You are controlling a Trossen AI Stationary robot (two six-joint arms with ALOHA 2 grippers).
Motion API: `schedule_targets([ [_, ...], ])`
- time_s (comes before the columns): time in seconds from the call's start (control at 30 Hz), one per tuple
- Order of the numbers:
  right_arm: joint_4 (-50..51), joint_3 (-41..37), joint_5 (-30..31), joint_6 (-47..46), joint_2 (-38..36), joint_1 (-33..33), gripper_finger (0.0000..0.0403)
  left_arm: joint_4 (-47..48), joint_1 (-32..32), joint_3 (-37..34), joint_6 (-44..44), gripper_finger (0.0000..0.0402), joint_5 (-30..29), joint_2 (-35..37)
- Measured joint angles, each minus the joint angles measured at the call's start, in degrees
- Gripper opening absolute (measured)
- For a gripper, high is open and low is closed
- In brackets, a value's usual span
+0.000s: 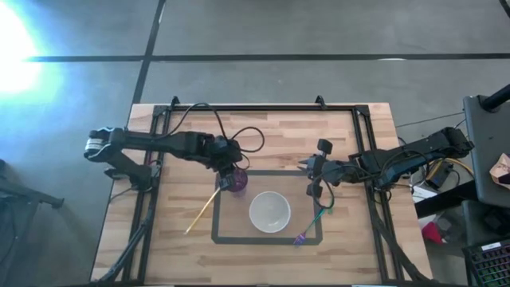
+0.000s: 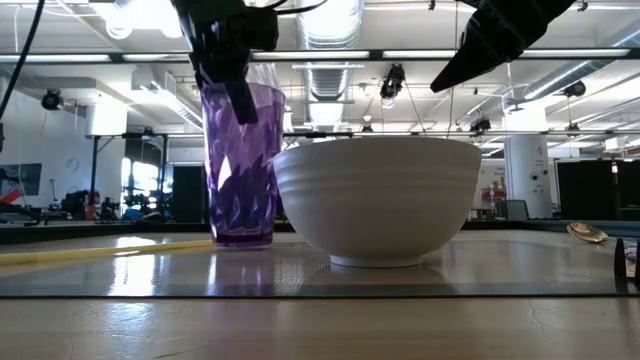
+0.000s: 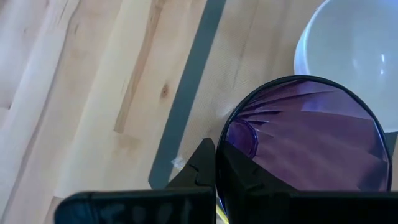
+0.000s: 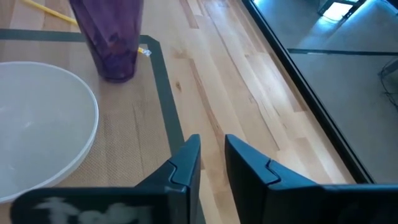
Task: Pick & Place Utensil
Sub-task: Put the violet cup on the transparent mat to the top left of the white bowl
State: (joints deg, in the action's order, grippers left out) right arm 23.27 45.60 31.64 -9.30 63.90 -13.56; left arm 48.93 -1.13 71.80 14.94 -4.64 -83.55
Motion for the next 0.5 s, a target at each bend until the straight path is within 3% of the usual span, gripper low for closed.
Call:
schedule_targets([
  [0.5, 0.0, 0.0, 0.0, -0.2, 0.0, 0.0, 0.0062, -0.9, 0.2, -1.0, -0.6, 0.0006, -0.4, 0.0],
])
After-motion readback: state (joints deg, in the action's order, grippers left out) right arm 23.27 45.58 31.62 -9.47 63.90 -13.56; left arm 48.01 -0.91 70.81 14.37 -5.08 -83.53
